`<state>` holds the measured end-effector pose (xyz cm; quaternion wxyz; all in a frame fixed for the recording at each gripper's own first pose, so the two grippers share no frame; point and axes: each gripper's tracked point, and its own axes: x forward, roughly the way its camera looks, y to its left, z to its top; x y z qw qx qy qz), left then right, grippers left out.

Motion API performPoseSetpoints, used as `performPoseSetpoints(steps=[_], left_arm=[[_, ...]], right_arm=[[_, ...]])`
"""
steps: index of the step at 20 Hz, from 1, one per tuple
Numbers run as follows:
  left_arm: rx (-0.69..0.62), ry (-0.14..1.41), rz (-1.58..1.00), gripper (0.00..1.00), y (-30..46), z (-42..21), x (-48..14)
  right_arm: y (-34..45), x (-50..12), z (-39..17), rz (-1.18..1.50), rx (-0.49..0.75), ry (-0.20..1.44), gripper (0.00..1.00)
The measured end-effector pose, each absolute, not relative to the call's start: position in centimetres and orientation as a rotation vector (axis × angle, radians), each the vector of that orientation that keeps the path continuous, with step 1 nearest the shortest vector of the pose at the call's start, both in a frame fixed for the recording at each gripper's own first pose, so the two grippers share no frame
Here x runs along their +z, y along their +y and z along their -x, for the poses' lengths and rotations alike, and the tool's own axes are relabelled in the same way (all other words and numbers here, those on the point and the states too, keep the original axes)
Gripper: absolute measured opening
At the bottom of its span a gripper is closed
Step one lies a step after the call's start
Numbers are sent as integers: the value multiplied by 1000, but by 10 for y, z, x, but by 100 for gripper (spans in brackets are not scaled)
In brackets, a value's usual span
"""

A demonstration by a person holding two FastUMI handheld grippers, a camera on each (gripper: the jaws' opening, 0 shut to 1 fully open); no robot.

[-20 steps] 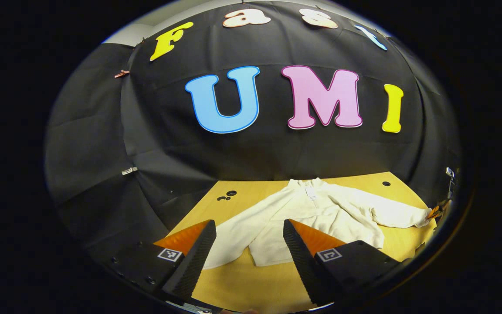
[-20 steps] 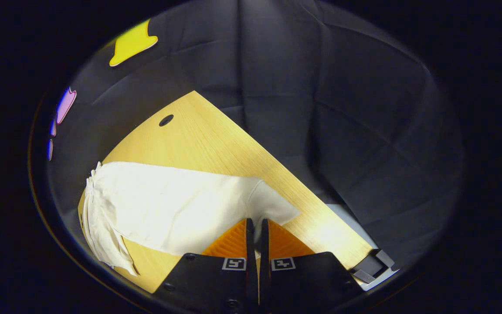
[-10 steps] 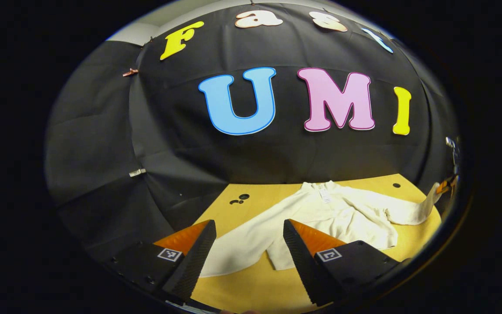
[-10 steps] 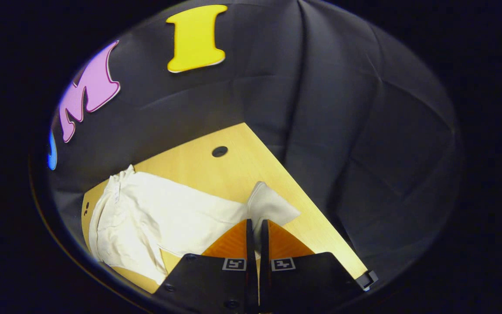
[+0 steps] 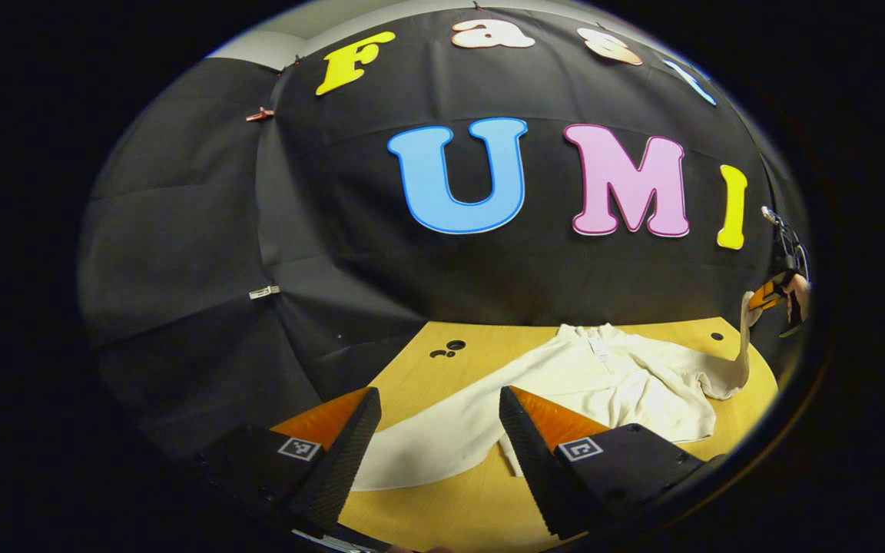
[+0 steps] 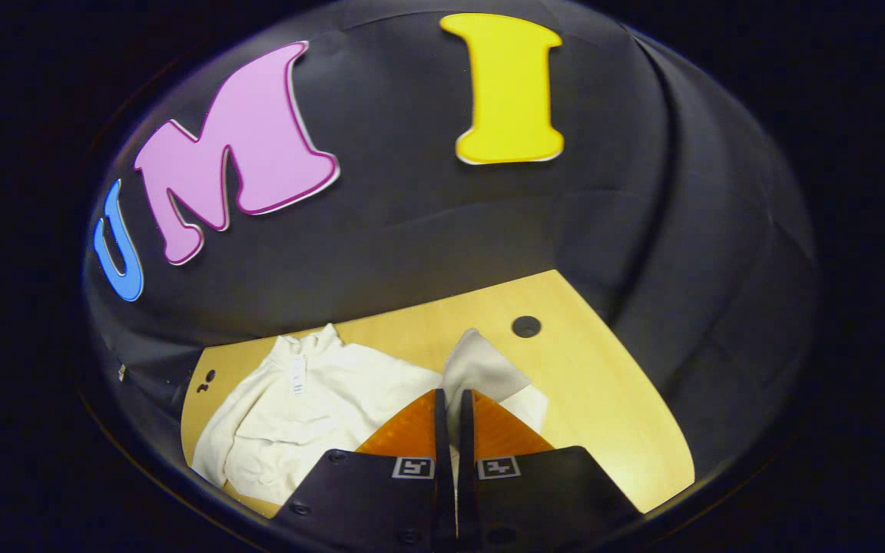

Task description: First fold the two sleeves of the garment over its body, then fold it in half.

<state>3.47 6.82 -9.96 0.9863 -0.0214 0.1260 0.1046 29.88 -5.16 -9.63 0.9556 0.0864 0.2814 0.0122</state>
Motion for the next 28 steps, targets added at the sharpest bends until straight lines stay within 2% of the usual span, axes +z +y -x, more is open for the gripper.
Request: performPoseSetpoints(steps=[3,5,6,8,14,20,24,26,27,28], left_arm=[[241,268,60,96,84,-30,-106],[257,277,77,96,93,-28,-110],[261,284,85,93,95,-28,-112],[274,291,95,96,99,-25,-115],[305,289,115,96,112,-18,-119],[344,305,130,96,137,-14,-130],[382,324,139,96,158,-12,-144],[400,337,146,96,168,-12,-153],[409,344,151,96,172,-12,-158],[419,356,157,96,178,-11,-164]], right_arm=[[11,-107,-302,-239,98,613,5],[48,-106,-303,-121,193,598,6],[69,-100,-302,-83,234,595,6],[120,-90,-307,-75,307,589,6],[245,-88,-294,-29,477,603,5],[356,-137,-267,55,602,680,6],[399,-187,-256,158,621,732,6],[413,-205,-245,178,637,760,8],[422,-211,-236,157,659,776,13],[433,-216,-229,136,672,785,13]])
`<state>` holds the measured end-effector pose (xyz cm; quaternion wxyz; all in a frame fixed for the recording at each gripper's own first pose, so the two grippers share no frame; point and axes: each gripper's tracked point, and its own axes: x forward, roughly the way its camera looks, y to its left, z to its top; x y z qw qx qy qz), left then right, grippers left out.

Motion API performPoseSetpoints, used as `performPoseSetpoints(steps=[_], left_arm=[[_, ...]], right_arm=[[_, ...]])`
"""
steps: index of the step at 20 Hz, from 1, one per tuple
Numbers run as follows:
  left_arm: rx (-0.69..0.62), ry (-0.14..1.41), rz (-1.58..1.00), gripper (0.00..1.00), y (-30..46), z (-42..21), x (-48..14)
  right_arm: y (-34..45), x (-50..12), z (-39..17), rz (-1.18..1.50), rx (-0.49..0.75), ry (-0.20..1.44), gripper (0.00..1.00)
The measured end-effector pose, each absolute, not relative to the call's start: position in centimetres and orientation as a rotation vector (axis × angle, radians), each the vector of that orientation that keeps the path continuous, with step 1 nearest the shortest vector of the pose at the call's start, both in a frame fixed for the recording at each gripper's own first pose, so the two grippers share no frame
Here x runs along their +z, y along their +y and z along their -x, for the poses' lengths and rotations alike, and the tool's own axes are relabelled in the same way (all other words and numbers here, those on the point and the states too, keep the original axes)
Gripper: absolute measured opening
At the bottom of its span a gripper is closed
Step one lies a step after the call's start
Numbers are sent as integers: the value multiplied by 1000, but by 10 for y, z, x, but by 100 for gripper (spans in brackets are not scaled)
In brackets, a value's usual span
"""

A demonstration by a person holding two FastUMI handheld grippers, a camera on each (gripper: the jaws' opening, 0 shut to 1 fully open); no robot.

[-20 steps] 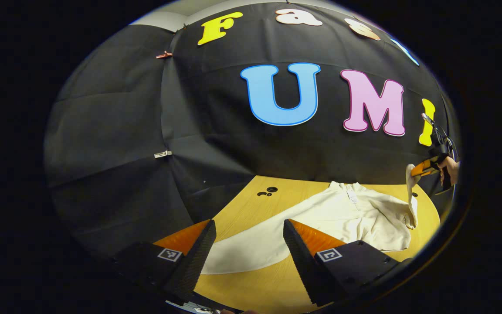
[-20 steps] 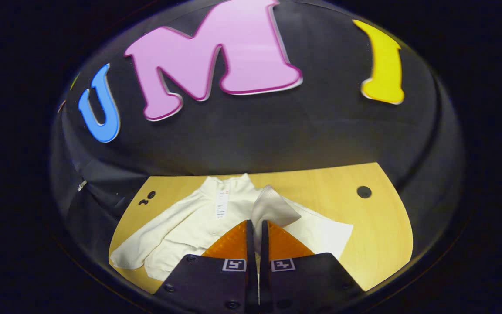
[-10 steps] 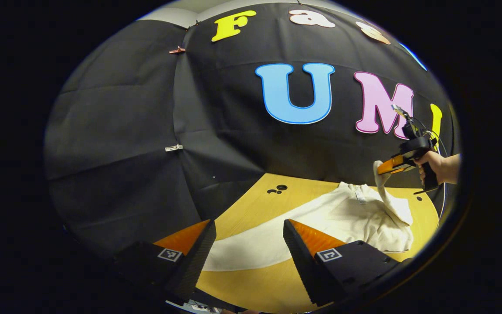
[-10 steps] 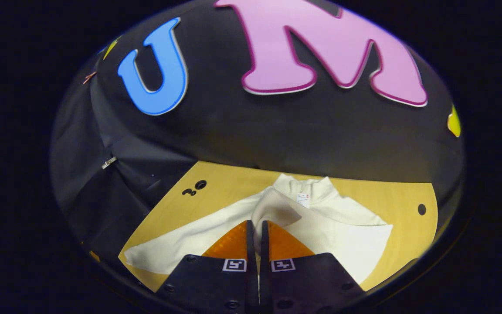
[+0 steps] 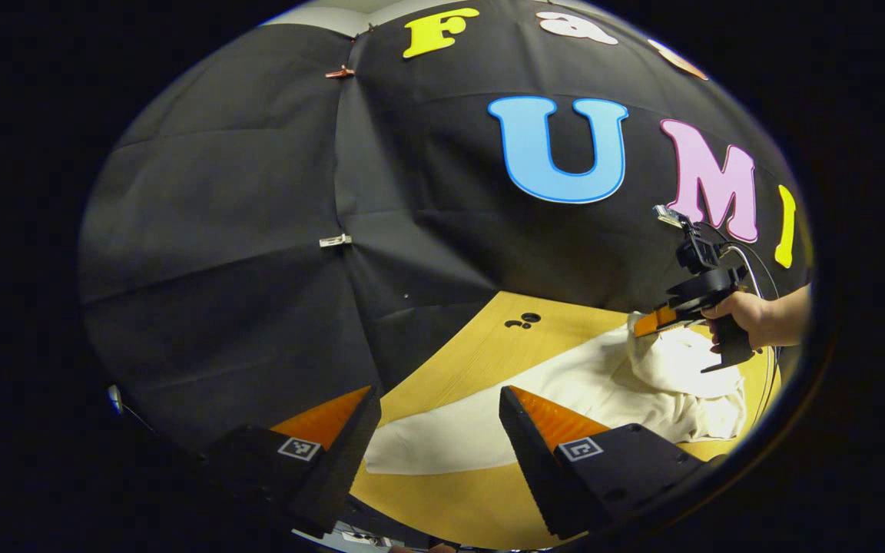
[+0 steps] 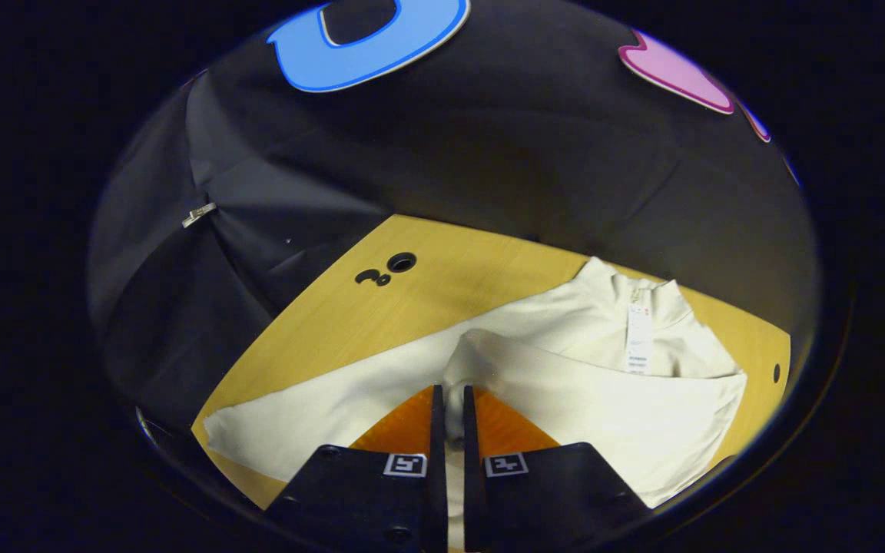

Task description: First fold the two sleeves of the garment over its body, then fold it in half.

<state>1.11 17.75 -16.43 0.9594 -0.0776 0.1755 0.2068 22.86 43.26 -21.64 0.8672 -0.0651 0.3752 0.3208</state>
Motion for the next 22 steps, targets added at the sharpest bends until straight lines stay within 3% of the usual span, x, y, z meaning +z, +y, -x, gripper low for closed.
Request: performPoseSetpoints(steps=[1,4,5,10,22], left_arm=[[428,364,165,96,182,-11,-170],[457,390,183,96,198,-13,-189],[466,400,190,96,204,-14,-195],[519,481,237,96,238,-21,-241],[555,743,253,97,259,-42,-349]], right_arm=[[436,-214,-220,125,680,789,17],[430,-219,-213,148,686,768,91],[423,-216,-212,154,676,755,98],[365,-179,-222,114,588,658,99],[126,-118,-222,34,234,549,99]])
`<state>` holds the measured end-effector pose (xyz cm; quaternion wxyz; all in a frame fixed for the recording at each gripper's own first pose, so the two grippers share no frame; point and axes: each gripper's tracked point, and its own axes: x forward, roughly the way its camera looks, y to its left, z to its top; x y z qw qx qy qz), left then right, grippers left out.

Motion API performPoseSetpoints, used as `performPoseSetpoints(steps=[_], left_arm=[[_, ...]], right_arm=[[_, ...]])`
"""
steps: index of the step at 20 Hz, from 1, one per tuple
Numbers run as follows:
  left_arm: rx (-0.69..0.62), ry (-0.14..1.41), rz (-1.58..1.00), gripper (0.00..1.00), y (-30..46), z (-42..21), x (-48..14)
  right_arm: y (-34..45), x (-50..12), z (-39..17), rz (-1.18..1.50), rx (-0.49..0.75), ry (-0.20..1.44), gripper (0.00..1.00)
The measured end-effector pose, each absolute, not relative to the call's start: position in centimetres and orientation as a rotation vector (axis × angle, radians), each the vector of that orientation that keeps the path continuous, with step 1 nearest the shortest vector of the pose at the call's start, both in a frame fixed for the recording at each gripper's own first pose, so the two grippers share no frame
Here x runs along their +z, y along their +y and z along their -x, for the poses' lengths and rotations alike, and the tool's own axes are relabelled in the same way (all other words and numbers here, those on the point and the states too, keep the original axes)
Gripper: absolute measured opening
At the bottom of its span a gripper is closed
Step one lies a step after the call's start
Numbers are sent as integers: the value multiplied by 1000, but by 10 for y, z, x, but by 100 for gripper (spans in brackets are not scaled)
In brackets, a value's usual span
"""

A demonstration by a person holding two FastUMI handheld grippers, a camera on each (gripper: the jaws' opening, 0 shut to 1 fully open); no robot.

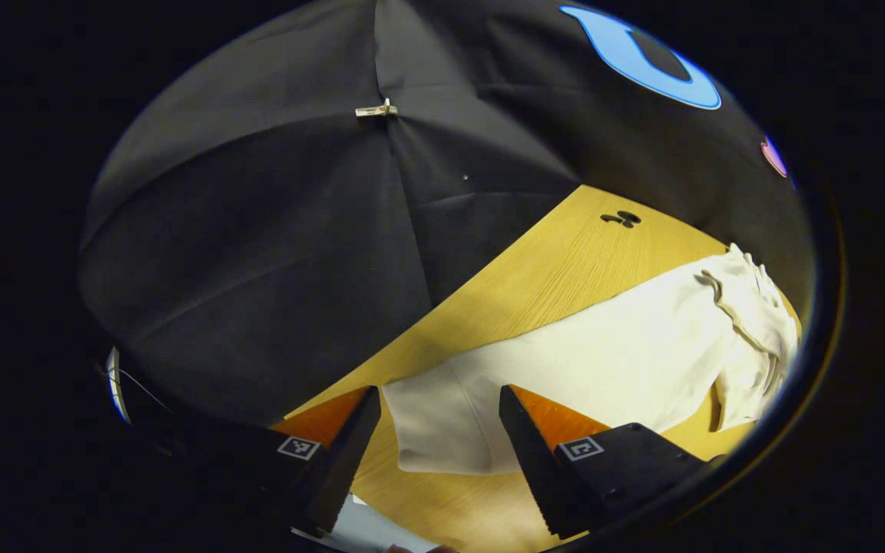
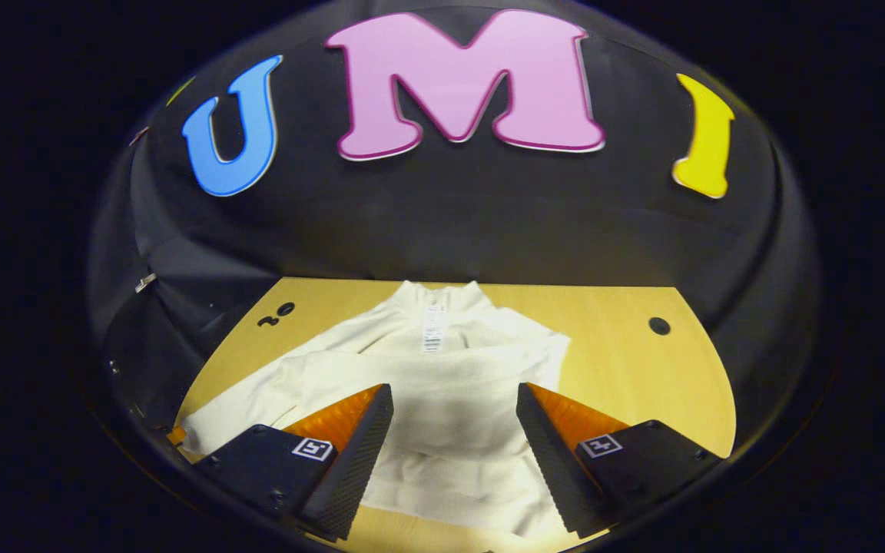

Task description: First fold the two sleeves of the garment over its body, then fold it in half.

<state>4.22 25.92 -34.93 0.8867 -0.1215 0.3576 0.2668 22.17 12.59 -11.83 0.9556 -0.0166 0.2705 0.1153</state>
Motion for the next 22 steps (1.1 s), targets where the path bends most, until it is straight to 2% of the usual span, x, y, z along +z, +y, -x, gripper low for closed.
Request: performPoseSetpoints(steps=[3,5,9,12,14,16,22], left_arm=[[544,819,258,97,260,-41,-370],[536,813,275,99,258,-43,-369],[515,842,327,88,248,-47,-373],[454,867,258,44,232,-59,-372],[460,891,201,14,231,-62,-370],[452,905,209,8,229,-65,-367],[440,917,343,6,237,-76,-351]], right_arm=[[67,-112,-212,41,156,530,99],[35,-110,-204,22,107,530,99],[-21,-105,-182,-29,16,523,99],[-54,-111,-167,-55,-26,528,99],[-78,-114,-160,-70,-68,532,99],[-94,-113,-150,-91,-94,528,99],[-132,-112,-132,-106,-149,531,99]])
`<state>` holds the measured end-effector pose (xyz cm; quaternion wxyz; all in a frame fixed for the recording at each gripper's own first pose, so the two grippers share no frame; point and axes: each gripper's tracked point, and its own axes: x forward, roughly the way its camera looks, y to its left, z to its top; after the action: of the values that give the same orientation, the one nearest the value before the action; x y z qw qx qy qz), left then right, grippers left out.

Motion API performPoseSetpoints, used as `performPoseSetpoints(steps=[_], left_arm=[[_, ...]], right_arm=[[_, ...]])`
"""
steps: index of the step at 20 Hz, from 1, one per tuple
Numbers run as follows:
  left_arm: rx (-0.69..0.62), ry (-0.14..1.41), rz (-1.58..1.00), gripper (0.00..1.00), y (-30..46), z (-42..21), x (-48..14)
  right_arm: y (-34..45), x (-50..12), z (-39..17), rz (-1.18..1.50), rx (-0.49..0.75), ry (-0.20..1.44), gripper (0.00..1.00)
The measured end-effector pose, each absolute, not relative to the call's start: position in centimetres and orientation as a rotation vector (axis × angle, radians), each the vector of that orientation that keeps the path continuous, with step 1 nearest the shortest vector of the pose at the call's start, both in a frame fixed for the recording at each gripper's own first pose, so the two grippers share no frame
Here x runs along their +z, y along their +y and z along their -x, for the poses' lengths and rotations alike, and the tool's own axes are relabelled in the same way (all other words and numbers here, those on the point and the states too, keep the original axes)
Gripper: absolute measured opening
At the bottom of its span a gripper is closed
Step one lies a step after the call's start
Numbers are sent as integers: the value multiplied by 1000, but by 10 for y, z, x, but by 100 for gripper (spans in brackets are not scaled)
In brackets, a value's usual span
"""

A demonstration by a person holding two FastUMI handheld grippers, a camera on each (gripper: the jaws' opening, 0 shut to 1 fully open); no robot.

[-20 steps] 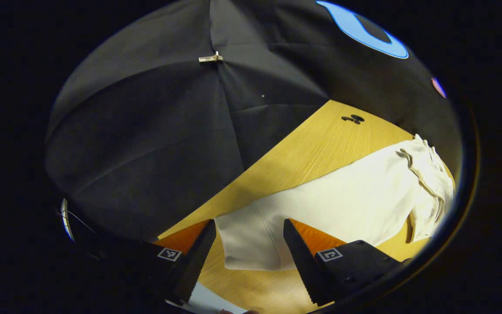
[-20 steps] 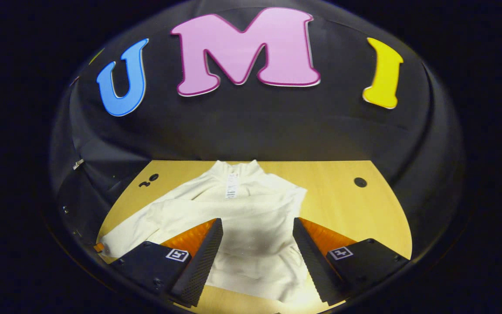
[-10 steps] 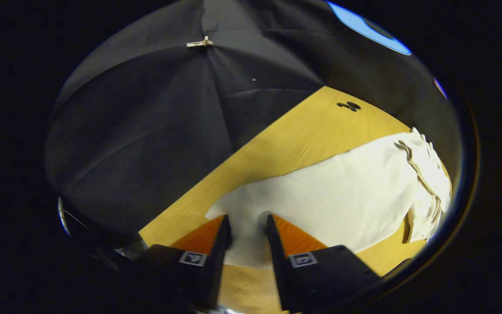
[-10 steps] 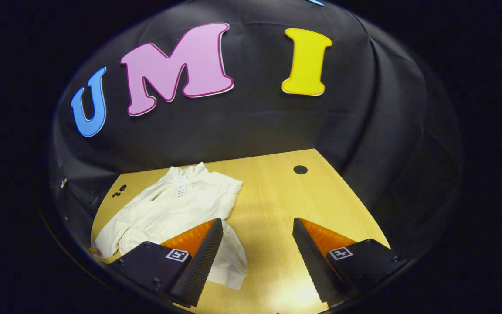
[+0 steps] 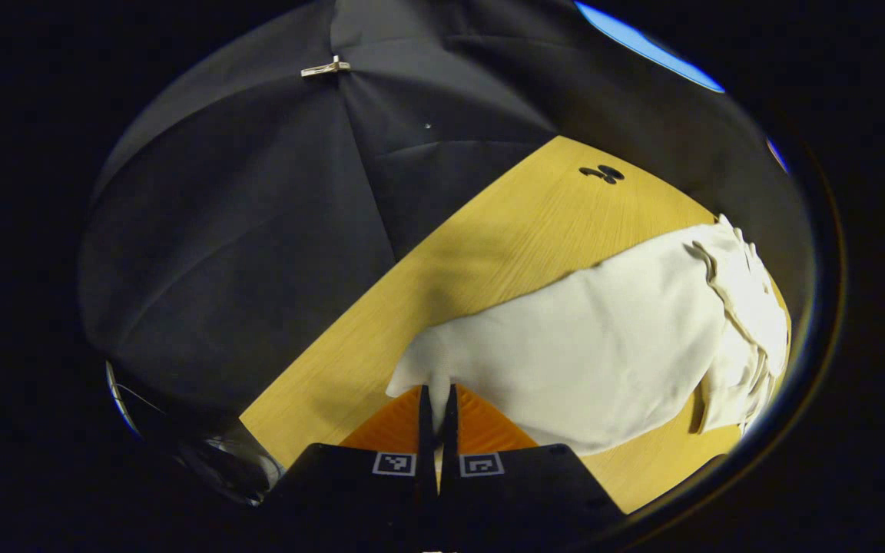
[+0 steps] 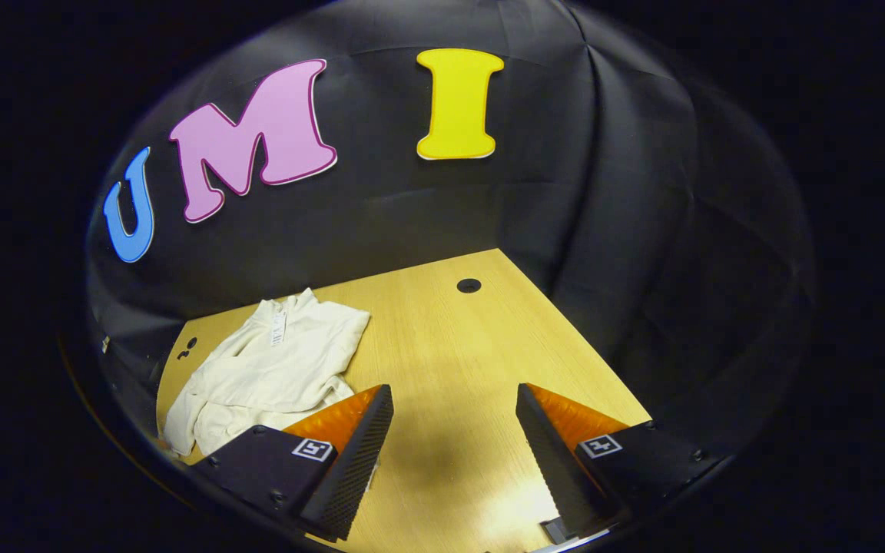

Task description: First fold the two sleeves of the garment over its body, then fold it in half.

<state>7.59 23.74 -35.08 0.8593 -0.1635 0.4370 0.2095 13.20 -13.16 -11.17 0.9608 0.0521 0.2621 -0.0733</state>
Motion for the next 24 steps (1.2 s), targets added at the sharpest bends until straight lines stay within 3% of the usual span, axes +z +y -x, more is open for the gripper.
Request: performPoseSetpoints(steps=[4,11,17,24], left_arm=[[411,852,359,6,240,-112,-309],[284,712,245,6,203,-229,-216],[116,620,151,6,104,-314,-152],[-115,533,99,6,-42,-370,-107]], right_arm=[[-153,-113,-123,-116,-181,529,99],[-176,-126,-107,-143,-219,540,99],[-176,-144,-99,-156,-218,568,99],[-178,-148,-104,-180,-213,578,99]])
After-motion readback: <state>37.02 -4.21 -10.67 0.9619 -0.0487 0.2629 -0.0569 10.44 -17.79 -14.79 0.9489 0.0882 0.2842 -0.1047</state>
